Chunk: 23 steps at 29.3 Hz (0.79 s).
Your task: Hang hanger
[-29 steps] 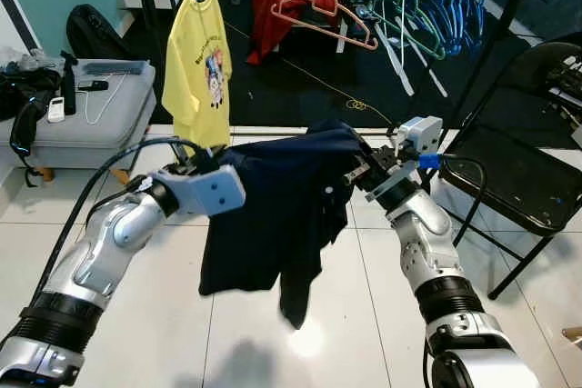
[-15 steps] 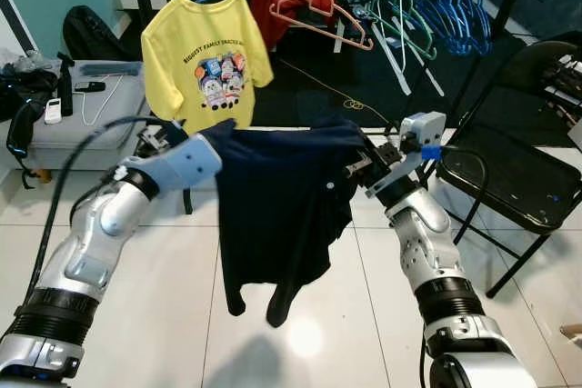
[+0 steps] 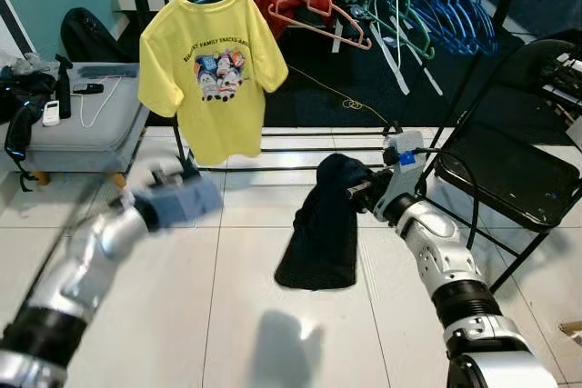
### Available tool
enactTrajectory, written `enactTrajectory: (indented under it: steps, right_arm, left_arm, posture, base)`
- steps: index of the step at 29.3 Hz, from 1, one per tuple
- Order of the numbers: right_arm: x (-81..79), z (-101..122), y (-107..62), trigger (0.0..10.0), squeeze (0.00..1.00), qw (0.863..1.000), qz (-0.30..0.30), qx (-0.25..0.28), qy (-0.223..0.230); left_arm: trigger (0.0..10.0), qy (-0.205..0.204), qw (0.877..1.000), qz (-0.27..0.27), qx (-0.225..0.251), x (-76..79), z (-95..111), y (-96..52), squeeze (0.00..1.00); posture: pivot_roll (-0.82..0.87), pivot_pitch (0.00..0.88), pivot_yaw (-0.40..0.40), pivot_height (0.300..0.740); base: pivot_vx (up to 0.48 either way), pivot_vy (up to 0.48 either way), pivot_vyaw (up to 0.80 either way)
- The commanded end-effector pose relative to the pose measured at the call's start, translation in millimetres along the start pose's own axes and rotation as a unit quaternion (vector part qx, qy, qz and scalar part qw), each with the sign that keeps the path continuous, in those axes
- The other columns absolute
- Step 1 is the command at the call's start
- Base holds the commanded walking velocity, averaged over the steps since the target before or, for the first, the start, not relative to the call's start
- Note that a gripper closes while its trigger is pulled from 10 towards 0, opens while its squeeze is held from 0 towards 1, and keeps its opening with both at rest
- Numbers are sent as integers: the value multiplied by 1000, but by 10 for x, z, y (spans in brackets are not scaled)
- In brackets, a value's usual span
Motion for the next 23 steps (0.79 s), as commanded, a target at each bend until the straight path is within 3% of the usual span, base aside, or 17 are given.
enactTrajectory:
  steps: [1,2,3,4,10,11,13,14,15,16,17,18,20,21,22,23]
  right_arm:
    - [29,50,20,0,0,999,-18,10,30]
    - [96,58,23,0,0,995,-52,23,77]
    - [96,58,23,0,0,995,-52,23,77]
    - [217,57,23,0,0,980,-116,46,153]
    - [263,51,20,0,0,972,-142,54,177]
    - [165,-82,26,0,0,993,-96,-7,68]
    - [165,-82,26,0,0,993,-96,-7,68]
    - [40,-252,0,0,0,995,-26,-73,-60]
    - [40,-252,0,0,0,995,-26,-73,-60]
    - [-90,-469,-79,0,0,973,61,-146,-166]
    - [-90,-469,-79,0,0,973,61,-146,-166]
    - [-188,-705,-225,0,0,930,155,-221,-252]
    - [-188,-705,-225,0,0,930,155,-221,-252]
    - [-221,-850,-353,0,0,895,212,-268,-287]
    - [-224,-928,-440,0,0,874,243,-298,-297]
    - [-219,-951,-487,0,0,864,259,-312,-300]
  left_arm:
    - [10000,-23,1000,1,10,-28,50,4,0]
    - [10000,-37,999,-6,14,13,91,22,0]
    - [10000,-37,999,-6,14,13,91,22,0]
    - [10000,-52,998,-18,19,79,155,48,0]
    - [10000,-55,998,-21,20,100,175,56,0]
    - [10000,-56,998,-31,24,157,204,64,0]
    - [10000,-56,998,-31,24,157,204,64,0]
    - [10000,-55,997,-40,25,207,221,70,0]
    - [10000,-55,997,-40,25,207,221,70,0]
    - [10000,-53,997,-49,27,244,230,69,0]
    - [10000,-53,997,-49,27,244,230,69,0]
    - [10000,-51,997,-57,25,273,223,68,0]
    - [10000,-51,997,-57,25,273,223,68,0]
    - [10000,-50,997,-61,23,282,212,68,0]
    - [10000,-54,997,-59,21,278,209,68,0]
    - [10000,-59,996,-57,20,275,210,70,0]
  posture:
    - [-27,142,-30,740]
    - [-27,134,-34,740]
    - [-27,134,-34,740]
    - [-29,127,-33,740]
    - [-29,127,-33,740]
    - [-30,120,-31,740]
    - [-30,120,-31,740]
    - [-30,117,-28,740]
    - [-30,117,-28,740]
    - [-30,115,-27,740]
    - [-30,115,-27,740]
    - [-30,116,-29,740]
    - [-30,116,-29,740]
    - [-29,119,-34,740]
    - [-27,120,-37,740]
    - [-27,120,-37,740]
  base:
    - [0,0,0]
    - [0,0,0]
    - [0,0,0]
    - [0,0,0]
    - [0,0,0]
    - [0,0,0]
    - [0,0,0]
    - [0,0,0]
    - [0,0,0]
    - [0,0,0]
    - [0,0,0]
    - [0,0,0]
    - [0,0,0]
    - [0,0,0]
    - [0,0,0]
    - [0,0,0]
Point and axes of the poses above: a point about 5 cm out from each wrist's last joint towards the gripper, its own y axis pointing out of the wrist towards the gripper, its own z axis along the axis of the wrist's last joint, x = y × z, the point moved 3 cm from there along y, pointing out of the wrist towards the gripper, and after that the axes turned 15 degrees about y, right-handed, at the moved point
